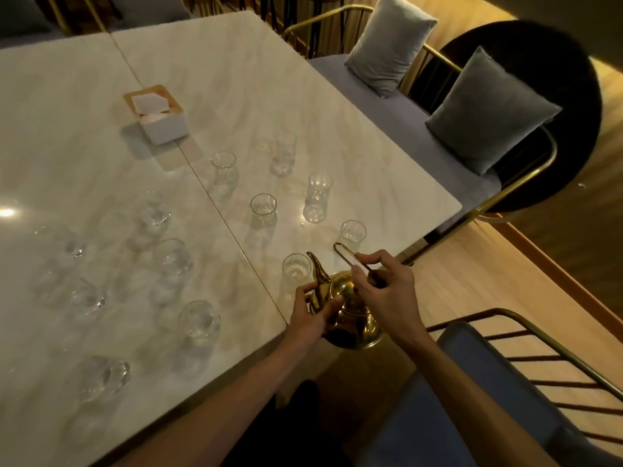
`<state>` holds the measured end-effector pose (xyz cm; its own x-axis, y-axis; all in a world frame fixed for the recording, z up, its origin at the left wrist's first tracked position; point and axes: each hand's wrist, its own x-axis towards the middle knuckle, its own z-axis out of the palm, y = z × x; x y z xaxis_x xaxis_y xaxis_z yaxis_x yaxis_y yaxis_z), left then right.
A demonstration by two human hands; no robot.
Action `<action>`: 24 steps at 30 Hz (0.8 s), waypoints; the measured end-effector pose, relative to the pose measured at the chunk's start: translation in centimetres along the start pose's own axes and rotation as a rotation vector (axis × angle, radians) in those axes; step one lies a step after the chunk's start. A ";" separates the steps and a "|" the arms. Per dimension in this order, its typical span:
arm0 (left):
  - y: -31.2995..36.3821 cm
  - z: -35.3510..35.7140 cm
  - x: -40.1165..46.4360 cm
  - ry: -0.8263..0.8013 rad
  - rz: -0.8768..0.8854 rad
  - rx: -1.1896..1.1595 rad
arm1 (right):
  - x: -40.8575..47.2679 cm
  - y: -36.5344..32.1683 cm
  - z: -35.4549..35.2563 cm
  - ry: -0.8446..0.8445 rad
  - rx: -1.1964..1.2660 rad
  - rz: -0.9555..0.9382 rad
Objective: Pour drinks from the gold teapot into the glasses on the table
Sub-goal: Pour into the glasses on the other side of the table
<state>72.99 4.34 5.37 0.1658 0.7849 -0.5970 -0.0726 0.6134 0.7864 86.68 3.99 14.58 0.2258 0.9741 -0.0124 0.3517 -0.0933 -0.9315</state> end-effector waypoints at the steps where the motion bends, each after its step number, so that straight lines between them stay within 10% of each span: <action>1: -0.2 -0.1 0.0 0.004 -0.014 -0.008 | 0.0 0.0 0.2 -0.013 -0.002 0.008; 24: -0.9 -0.3 -0.4 -0.083 -0.231 -0.301 | 2.6 -0.5 1.7 -0.135 -0.277 0.061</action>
<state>72.74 3.49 4.89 0.2897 0.6208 -0.7285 -0.3072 0.7812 0.5435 85.52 6.96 14.42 0.1377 0.9818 -0.1305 0.5799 -0.1867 -0.7930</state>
